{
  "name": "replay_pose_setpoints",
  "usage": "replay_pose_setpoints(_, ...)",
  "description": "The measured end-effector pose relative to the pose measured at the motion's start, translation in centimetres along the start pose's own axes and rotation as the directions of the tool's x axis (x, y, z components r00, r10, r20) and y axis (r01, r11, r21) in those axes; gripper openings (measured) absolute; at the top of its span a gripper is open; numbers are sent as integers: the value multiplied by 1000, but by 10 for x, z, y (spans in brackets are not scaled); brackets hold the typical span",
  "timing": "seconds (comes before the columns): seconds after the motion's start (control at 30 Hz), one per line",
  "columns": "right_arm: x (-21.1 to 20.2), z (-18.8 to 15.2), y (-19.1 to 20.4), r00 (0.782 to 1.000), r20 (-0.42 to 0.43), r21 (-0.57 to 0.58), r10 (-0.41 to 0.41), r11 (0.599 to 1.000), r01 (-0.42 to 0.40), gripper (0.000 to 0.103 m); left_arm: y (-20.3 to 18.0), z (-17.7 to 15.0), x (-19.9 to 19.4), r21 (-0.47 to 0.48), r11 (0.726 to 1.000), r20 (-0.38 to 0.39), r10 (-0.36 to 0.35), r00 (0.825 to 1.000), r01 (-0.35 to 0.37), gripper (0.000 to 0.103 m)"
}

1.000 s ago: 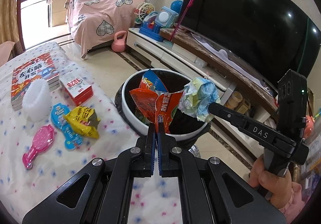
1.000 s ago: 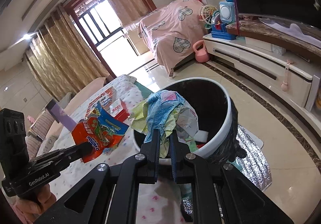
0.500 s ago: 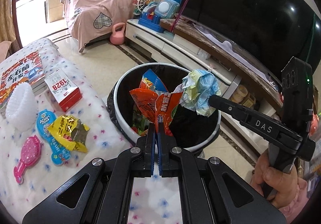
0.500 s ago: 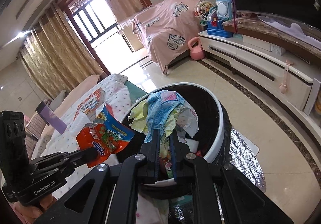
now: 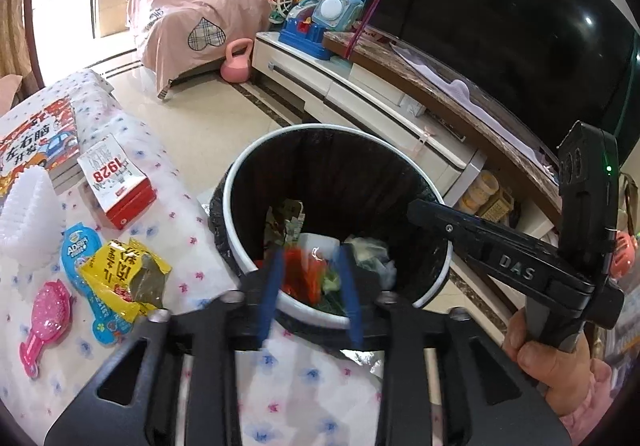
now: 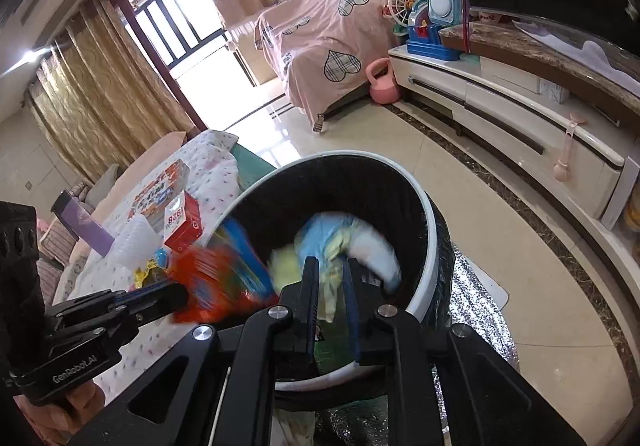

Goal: Collect trash
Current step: 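Move both open tools back toward the items on the table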

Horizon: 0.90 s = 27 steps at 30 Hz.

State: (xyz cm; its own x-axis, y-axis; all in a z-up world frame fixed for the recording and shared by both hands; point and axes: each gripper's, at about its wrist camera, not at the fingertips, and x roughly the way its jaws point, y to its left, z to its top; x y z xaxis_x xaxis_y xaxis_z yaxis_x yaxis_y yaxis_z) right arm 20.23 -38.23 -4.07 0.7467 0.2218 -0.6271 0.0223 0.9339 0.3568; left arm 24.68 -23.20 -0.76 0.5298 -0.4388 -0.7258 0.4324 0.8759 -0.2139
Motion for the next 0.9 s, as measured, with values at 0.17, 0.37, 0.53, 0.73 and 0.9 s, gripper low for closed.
replay_pose_setpoints(0.17,-8,-1,1,1000,21,12,16,1000,-16,44,5,-3,-9,-20,1000,19,7,1000,-6,43)
replay_pose_setpoints(0.37,-20,-4,8,998,54,20,43,999,-44,70,14,-17,-27,-56,998,31,13,999,-11,50)
replay_pose_setpoints(0.53,-30,-11,22,995,72,20,69,997,-70,74,27,-36,-46,-83,996,40,32,999,-29,53)
replay_pose_setpoints(0.73,-34,-25,42,993,66,2,100,995,-100,84,52,-60,-67,-140,989,43,62,997,-56,55)
replay_pose_setpoints(0.9,-33,-40,64,991,43,-23,128,992,-127,93,74,-80,-86,-172,982,50,91,995,-81,57)
